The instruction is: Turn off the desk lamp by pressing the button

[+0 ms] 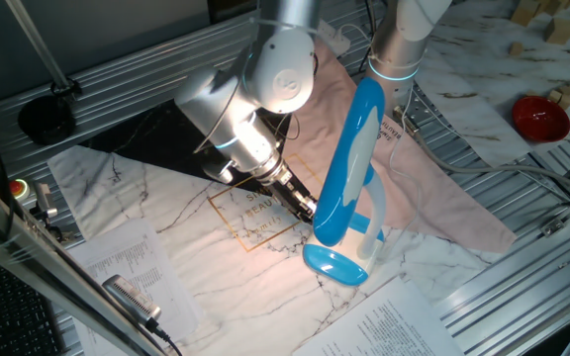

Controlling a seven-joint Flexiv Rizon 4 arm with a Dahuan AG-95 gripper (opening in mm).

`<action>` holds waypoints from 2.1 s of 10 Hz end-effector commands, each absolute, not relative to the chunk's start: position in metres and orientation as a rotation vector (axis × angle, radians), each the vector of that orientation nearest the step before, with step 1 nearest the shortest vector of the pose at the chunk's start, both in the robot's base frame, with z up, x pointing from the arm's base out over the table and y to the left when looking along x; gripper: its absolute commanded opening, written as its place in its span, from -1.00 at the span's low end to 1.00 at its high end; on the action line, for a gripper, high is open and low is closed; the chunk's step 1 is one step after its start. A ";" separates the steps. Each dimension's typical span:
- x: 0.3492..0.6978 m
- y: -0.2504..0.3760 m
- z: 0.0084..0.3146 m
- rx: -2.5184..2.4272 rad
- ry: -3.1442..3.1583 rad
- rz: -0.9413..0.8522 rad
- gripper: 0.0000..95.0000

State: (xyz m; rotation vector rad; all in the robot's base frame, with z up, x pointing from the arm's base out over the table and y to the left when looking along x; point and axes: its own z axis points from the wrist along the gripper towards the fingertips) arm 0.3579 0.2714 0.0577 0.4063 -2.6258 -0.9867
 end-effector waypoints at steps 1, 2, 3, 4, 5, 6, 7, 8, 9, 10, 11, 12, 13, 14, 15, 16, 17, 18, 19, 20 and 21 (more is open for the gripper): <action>0.353 0.272 0.058 0.342 -2.688 -0.914 -1.00; 0.353 0.271 0.057 0.342 -2.704 -0.875 -1.00; 0.353 0.270 0.056 0.344 -2.715 -0.850 -1.00; 0.353 0.270 0.054 0.341 -2.730 -0.826 -1.00; 0.354 0.270 0.052 0.339 -2.739 -0.816 -1.00; 0.354 0.270 0.050 0.342 -2.746 -0.802 -1.00; 0.354 0.269 0.046 0.348 -2.756 -0.781 -1.00; 0.354 0.268 0.043 0.352 -2.756 -0.787 -1.00; 0.354 0.267 0.041 0.356 -2.757 -0.787 -1.00; 0.353 0.267 0.038 0.357 -2.759 -0.787 -1.00; 0.353 0.266 0.034 0.363 -2.764 -0.792 -1.00; 0.353 0.266 0.034 0.358 -2.759 -0.810 -1.00; 0.353 0.265 0.034 0.358 -2.752 -0.820 -1.00; 0.353 0.265 0.038 0.362 -2.747 -0.844 -1.00; 0.355 0.264 0.054 0.339 -2.720 -0.864 -1.00; 0.355 0.264 0.064 0.334 -2.721 -0.829 -1.00; 0.355 0.263 0.070 0.333 -2.723 -0.809 -1.00; 0.357 0.260 0.072 0.371 -2.735 -0.810 -1.00; 0.366 0.249 0.078 0.463 -2.751 -0.746 -1.00; 0.372 0.239 0.086 0.521 -2.763 -0.665 -1.00; 0.378 0.228 0.098 0.574 -2.773 -0.565 -1.00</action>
